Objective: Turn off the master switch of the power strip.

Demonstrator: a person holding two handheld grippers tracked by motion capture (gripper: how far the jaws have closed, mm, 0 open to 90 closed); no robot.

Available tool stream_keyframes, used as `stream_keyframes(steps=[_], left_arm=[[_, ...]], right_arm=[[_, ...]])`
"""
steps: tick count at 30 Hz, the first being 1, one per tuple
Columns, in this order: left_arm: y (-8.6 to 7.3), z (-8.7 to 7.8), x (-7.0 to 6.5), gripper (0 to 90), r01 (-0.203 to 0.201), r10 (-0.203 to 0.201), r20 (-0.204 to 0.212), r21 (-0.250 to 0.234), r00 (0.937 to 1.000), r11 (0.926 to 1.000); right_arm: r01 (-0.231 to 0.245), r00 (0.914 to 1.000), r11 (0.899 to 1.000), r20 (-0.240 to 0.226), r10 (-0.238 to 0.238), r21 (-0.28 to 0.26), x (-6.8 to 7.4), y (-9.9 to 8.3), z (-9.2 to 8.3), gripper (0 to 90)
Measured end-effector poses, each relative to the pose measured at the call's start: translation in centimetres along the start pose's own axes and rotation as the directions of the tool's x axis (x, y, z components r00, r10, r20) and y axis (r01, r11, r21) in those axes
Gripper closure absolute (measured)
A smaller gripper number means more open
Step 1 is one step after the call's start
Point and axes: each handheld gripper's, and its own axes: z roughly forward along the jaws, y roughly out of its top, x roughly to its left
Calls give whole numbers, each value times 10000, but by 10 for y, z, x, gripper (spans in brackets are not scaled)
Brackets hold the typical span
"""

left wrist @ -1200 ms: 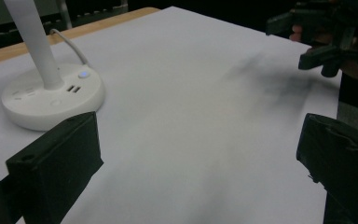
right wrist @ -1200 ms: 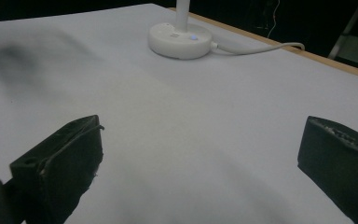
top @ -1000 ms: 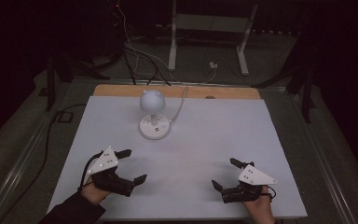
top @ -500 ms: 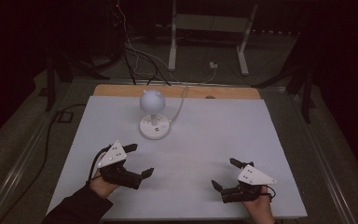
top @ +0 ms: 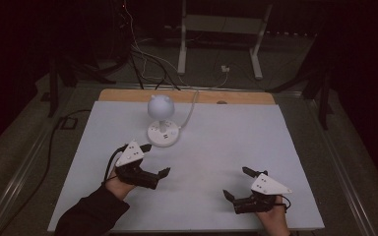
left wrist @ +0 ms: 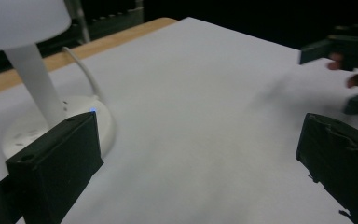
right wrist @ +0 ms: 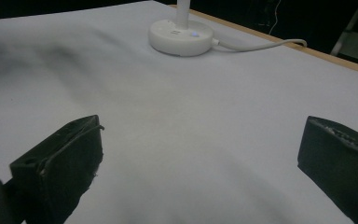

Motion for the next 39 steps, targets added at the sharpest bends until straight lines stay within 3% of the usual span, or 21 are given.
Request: stream_keyframes(steps=[7, 9, 11, 15, 19, 21, 25, 32, 35, 39], left_arm=[[8, 18, 5, 3, 87, -89, -201, -95, 9998, 9999], [9, 24, 6, 3, 89, -91, -596, -31, 9982, 10000], [10, 29, 8, 3, 268, -270, -637, -49, 9976, 9996], [13, 40, 8, 3, 88, -69, -1025, 179, 9947, 9998], [17, 49, 8, 3, 270, -240, -1005, 285, 9946, 9992], [19, 54, 6, 3, 355, -315, -1328, 276, 9906, 9990], [21, 64, 6, 3, 372, -330, -1570, 237, 9870, 9990], [19, 78, 10, 3, 667, -637, -1620, 133, 9847, 9977], [19, 84, 9, 3, 481, -444, -1719, 175, 9841, 9987], [19, 92, 10, 69, 508, -443, -2092, 256, 9769, 9984]], right_arm=[[-29, 10000, 10000, -38, 28, -45, 0, 0, -1, 0], [-44, 10000, 10000, -41, 43, -41, 0, 0, -1, 0], [-28, 10000, 10000, -57, 28, -52, 0, 1, -1, 0], [-50, 10000, 9999, -65, 49, -94, 0, 1, -1, 0], [-41, 10000, 9999, -63, 40, -108, -1, 1, -2, 0], [-71, 9999, 9999, -78, 70, -109, -1, 1, -2, 0], [-112, 9999, 9998, -90, 110, -133, -1, 1, -2, 0], [-186, 9998, 9997, -110, 185, -142, -2, 1, -3, 0], [-169, 9998, 9997, -131, 167, -150, -2, 1, -3, 0], [-203, 9997, 9997, -159, 201, -169, -2, 1, -3, 0]])
